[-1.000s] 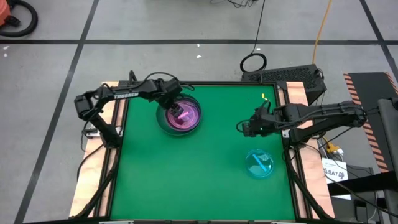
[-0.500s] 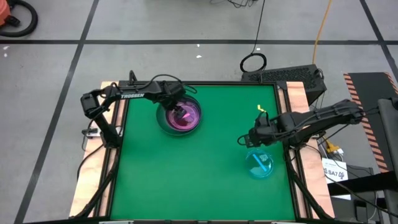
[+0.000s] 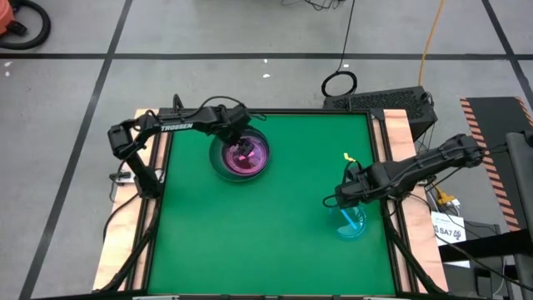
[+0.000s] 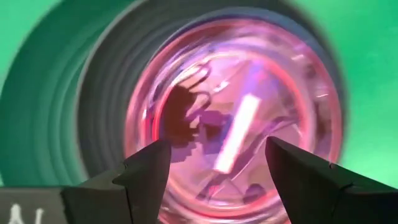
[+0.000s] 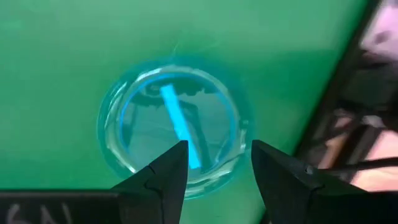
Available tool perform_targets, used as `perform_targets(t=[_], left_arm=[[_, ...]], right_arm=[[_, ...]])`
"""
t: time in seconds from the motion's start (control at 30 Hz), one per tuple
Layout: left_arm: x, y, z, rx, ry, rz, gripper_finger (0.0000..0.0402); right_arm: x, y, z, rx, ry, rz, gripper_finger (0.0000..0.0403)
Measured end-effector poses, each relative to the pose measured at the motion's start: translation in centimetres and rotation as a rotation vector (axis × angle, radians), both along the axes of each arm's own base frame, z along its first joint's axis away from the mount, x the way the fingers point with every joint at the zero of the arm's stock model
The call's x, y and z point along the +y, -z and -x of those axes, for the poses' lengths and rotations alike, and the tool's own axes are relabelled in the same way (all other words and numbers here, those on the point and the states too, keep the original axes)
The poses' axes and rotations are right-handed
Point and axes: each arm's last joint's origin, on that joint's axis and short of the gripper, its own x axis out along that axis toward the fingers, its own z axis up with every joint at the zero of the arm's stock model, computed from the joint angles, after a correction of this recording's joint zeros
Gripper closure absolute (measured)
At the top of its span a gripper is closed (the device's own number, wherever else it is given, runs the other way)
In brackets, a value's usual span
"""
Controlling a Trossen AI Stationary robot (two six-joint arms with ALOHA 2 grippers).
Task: Stack plastic plates
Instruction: Stack the blue plate on the pink plate
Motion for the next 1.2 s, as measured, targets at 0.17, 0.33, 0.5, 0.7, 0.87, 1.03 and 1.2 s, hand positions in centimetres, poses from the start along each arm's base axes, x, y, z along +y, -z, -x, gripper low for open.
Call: perform_targets(t=[0.17, 0.33, 0.5, 0.7, 0.87, 1.03, 1.2], left_arm=[[-0.8, -3.3, -2.0, -0.087, 0.081, -0.058, 0.0135], [-2.4, -7.0, -4.0, -0.199, 0.169, -0.137, 0.0135], [-3.9, -8.8, -5.0, -0.244, 0.184, -0.168, 0.0135], [-5.7, -8.7, -5.3, -0.23, 0.197, -0.136, 0.0135], [-7.1, -8.6, -5.6, -0.227, 0.205, -0.111, 0.0135], [-8.4, -8.4, -5.6, -0.196, 0.201, -0.077, 0.0135], [-9.5, -8.3, -5.6, -0.175, 0.203, -0.06, 0.0135]], right_arm=[[0.2, 2.8, 0.4, 0.004, -0.012, -0.07, 0.0227], [0.0, 5.2, 1.1, 0.034, -0.054, -0.073, 0.0214], [-0.5, 6.4, 1.8, 0.077, -0.161, -0.075, 0.0212], [-1.0, 7.7, 1.9, 0.039, -0.338, -0.104, 0.0217], [-1.5, 8.9, 2.4, 0.049, -0.361, -0.111, 0.0218], [-1.7, 10.3, 2.7, 0.015, -0.395, -0.16, 0.0223], [-1.7, 10.9, 2.6, -0.025, -0.41, -0.175, 0.023]])
